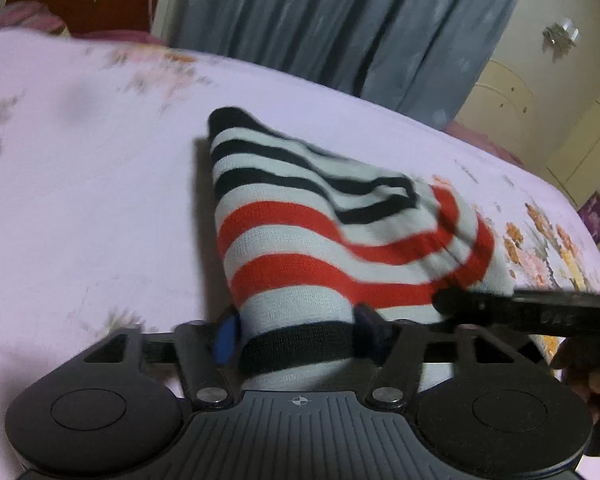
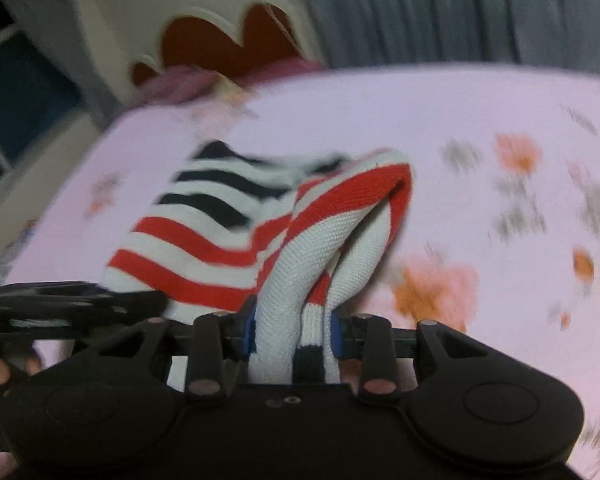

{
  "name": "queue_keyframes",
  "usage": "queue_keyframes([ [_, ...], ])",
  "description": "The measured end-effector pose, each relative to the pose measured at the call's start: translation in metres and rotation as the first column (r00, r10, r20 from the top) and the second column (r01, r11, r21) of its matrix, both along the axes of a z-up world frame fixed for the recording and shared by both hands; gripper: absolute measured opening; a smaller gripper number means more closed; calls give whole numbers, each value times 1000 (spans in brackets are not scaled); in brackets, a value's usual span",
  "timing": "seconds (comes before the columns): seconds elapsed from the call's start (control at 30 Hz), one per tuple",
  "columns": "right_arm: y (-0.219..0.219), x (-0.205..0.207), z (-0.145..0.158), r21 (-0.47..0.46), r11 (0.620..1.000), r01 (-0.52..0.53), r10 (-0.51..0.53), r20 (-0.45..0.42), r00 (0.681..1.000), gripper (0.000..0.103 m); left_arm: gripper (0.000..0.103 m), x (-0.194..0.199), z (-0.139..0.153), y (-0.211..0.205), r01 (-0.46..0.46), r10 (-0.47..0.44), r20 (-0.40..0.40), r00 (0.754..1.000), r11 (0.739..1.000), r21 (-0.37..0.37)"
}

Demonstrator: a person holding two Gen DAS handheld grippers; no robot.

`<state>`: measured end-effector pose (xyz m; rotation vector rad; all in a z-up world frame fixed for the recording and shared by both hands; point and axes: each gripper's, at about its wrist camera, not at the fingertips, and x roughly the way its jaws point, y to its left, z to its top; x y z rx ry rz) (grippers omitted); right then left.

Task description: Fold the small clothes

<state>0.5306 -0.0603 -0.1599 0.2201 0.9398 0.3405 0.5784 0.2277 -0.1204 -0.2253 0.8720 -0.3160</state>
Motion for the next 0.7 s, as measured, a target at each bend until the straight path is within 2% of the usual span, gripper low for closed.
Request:
queue_keyframes([
  [0.07,-16,-1,-17,72,996,53,-50,-39,998,35,71,0,-9,5,-1,1,-3,1000,1000,-28],
  [0.13,-28,0,-23,141,985,102,-92,-72,993,35,72,3,-11,4,3,-3,5,1000,1000,-21],
  [0.2,-26,0,-19,111,989,98,-92,-57,994,35,74,5,-10,1,3,-3,4,1000,1000,-12],
  [0.27,-23,0,-14,85,992,88,-84,-51,995,39,83,3,-5,3,-5,5,3,1000,1000,-3],
  [0.3,-24,-1,-11,75,993,92,-88,-53,995,42,91,-3,1,9,-19,19,13,1000,1000,14],
  [0.33,-21,-4,-7,52,994,97,-95,-47,994,48,91,-9,7,15,-29,29,34,999,999,19],
  [0.37,-21,-7,2,14,994,105,-104,-20,994,50,91,-14,15,21,-50,48,69,996,998,23],
  [0.4,-19,-17,14,-27,994,110,-109,31,994,49,89,-16,21,25,-61,57,100,993,998,33],
  [0.47,-18,-20,34,-80,990,113,-103,115,988,34,71,-11,34,27,-46,38,155,987,998,49],
  [0.5,-17,-16,41,-84,991,105,-93,135,986,31,63,-5,38,24,-27,19,159,987,998,48],
  [0.53,-13,-10,45,-89,992,94,-80,151,985,25,59,3,40,18,4,-12,161,987,999,47],
  [0.57,-9,-3,46,-101,991,87,-70,157,985,21,57,11,42,9,37,-46,164,985,998,58],
  [0.63,2,15,41,-121,991,55,-38,141,989,19,57,23,39,-10,98,-112,151,982,990,99],
  [0.7,11,27,27,-183,982,39,-18,115,993,16,57,34,28,-25,132,-152,113,982,976,171],
])
